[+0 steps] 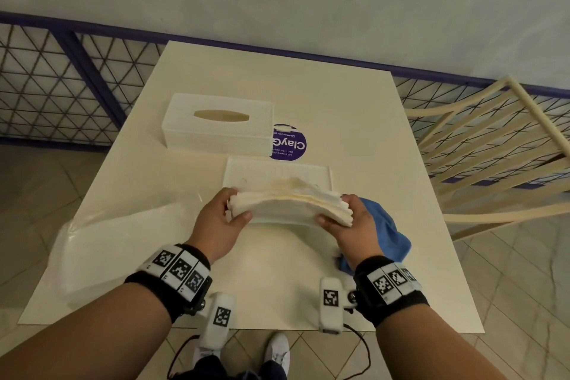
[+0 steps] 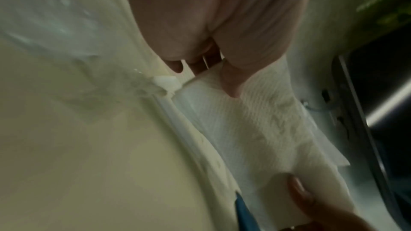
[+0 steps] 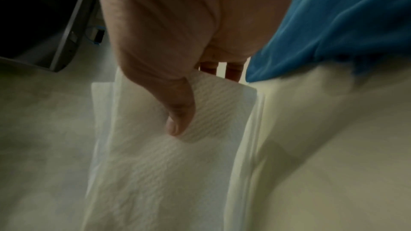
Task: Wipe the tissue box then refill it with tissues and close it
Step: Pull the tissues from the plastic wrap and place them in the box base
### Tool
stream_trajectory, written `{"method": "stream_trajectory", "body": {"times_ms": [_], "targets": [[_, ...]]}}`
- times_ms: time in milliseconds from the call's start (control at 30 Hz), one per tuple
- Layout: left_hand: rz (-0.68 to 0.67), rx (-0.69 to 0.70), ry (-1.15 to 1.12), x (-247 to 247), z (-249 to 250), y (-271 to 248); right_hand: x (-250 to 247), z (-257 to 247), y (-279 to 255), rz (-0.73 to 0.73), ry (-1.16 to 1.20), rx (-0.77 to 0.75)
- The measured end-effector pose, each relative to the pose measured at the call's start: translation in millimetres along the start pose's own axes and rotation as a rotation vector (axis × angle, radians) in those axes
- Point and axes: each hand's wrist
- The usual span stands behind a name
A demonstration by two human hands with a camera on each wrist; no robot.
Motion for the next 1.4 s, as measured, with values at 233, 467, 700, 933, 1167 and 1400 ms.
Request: {"method": "stream_trajectory", "body": {"times_ms": [233,467,700,933,1167,1400], "targets": [[-0.105,0.031,-0.039,10.8,-16.4,-6.8,1.3,21.7,-7.7,-0.072,-0.091,0.024],[-0.073,0.104,-0.090,14.1,-18.9,-5.7,3.6,30.7,-10.5,-0.081,-0.308,-0.223],[0.045,0.361,0.192,17.4,-22.9,-14.0,4.8,39.0,-13.8,-0.097,-0.472,-0.428],[-0.057,0.301,0.216,11.6,-24.3,-19.9,1.2,34.7,-16.6,-0.084,-0.349,-0.171],[0.044,0.162,0.097,13.4,-21.1,-10.8,2.4,22.2,-6.7,-0.043,-0.218,-0.049],[-0.093,-0.057,0.157,15.9,-31.3,-6.6,-1.4,41.5,-5.3,-0.073,-0.280,0.054]]}}
Point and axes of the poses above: each hand's wrist, its own y-axis towards the middle knuckle, its own x-axis out of the palm, z = x × y, and after that the axes turned 3 degrees about y, right-handed
